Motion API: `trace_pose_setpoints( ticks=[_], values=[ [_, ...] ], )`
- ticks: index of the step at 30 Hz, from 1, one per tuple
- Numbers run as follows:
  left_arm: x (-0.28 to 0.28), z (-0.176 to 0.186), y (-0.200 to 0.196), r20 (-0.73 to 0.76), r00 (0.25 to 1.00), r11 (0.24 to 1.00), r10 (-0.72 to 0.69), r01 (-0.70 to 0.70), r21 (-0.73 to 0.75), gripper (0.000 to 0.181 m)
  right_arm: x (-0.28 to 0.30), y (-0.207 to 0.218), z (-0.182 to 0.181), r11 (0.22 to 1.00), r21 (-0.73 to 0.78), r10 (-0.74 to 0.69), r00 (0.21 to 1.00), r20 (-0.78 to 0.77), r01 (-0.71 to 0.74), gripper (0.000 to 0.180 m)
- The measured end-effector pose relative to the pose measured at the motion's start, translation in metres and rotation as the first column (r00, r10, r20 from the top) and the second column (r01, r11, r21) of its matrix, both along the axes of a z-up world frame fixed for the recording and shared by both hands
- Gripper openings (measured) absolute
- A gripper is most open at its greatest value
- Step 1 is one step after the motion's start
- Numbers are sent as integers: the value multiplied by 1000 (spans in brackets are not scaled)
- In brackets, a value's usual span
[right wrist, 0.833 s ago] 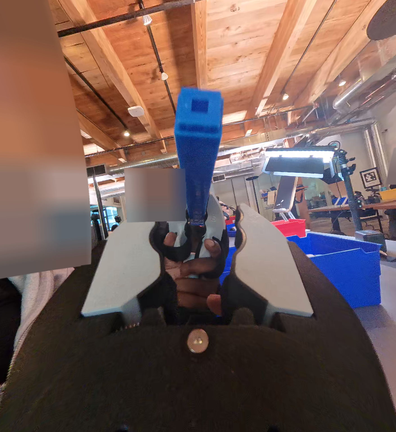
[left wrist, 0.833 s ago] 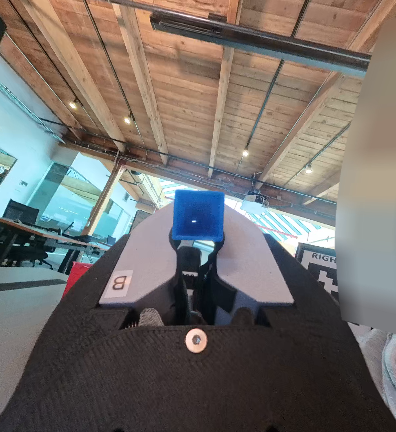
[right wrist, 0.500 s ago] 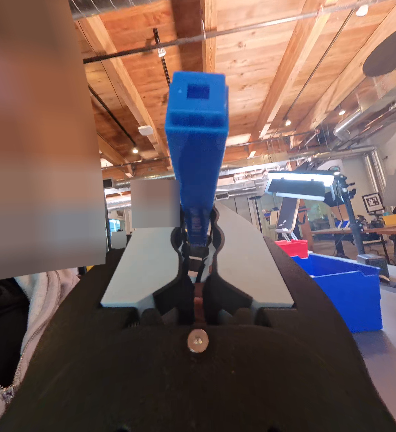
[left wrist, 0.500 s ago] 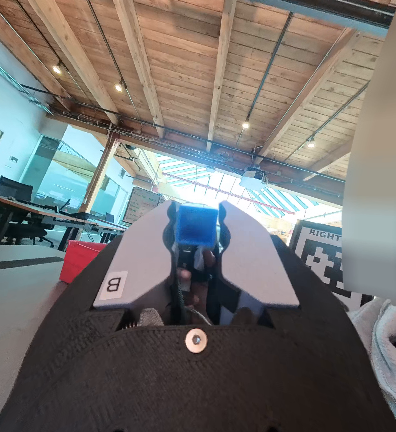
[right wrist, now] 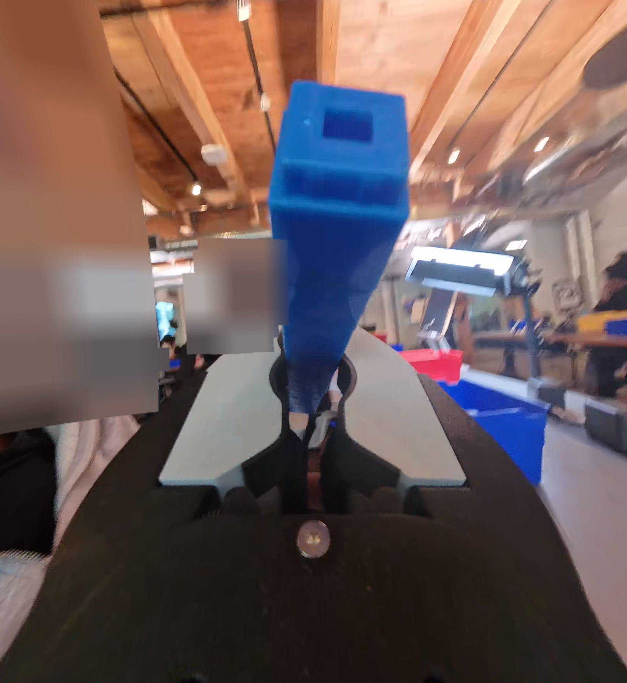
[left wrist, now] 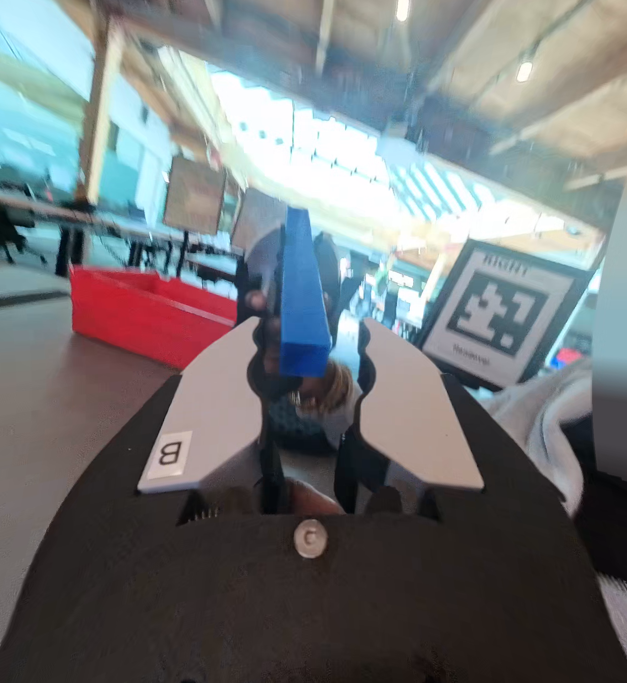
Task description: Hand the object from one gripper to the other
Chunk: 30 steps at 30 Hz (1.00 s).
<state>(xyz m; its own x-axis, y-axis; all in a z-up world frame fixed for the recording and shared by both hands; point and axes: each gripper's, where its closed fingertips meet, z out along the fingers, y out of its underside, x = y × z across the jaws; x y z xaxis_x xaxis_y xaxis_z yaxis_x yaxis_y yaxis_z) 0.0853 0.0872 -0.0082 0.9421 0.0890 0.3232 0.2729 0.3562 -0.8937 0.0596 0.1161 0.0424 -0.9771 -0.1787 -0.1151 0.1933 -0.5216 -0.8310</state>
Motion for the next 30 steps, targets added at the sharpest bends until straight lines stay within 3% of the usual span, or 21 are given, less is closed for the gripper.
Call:
trace_pose_setpoints(
  ticks=[1,2,4,7,10,13,15,17,20,22,23,24,25,29,30],
  values=[
    [0,-7,1,7,1000,998,-12,13,-64,48,1,-2,-4,997,62,38,999,3,-38,23],
    [-1,-12,1,-1,1000,995,-1,1,-103,46,3,-4,-10,990,119,74,997,11,-74,23],
    [1,-20,4,-48,999,987,7,-15,-161,22,6,-9,-19,970,210,118,993,26,-121,23],
    [1,-33,12,-68,998,967,14,-30,-254,21,7,-12,-19,972,214,94,996,3,-93,24],
    [1,-31,17,-60,998,978,17,-29,-206,20,5,-12,-11,990,138,31,999,-19,-28,25],
    [3,-41,22,-57,998,964,0,-15,-267,21,11,-14,-14,981,187,55,998,-36,-48,24],
    [9,-51,29,-57,997,940,-45,23,-339,40,14,-16,-17,974,217,70,996,-49,-58,23],
    [12,-58,33,-72,996,925,-62,30,-379,22,19,-19,-20,966,241,110,993,-45,-96,24],
    [10,-54,34,-96,995,941,-37,2,-339,22,23,-22,-18,968,221,128,991,-33,-118,24],
    [9,-37,30,-65,997,976,-31,16,-216,22,22,-29,-25,960,267,98,994,-45,-83,45],
    [8,-32,28,-60,998,983,-26,15,-181,22,24,-34,-32,945,317,97,994,-55,-75,47],
    [7,-28,25,-70,998,987,-10,-1,-158,22,28,-38,-37,932,353,117,991,-69,-86,30],
    [7,-28,25,-80,997,988,-4,-9,-157,22,29,-40,-39,928,361,124,990,-74,-90,25],
    [10,-38,32,-68,997,973,-30,13,-231,31,31,-39,-42,916,386,147,987,-68,-110,23],
    [11,-42,34,-61,997,965,-43,26,-260,23,32,-39,-43,914,392,148,986,-79,-105,24]
  ],
)
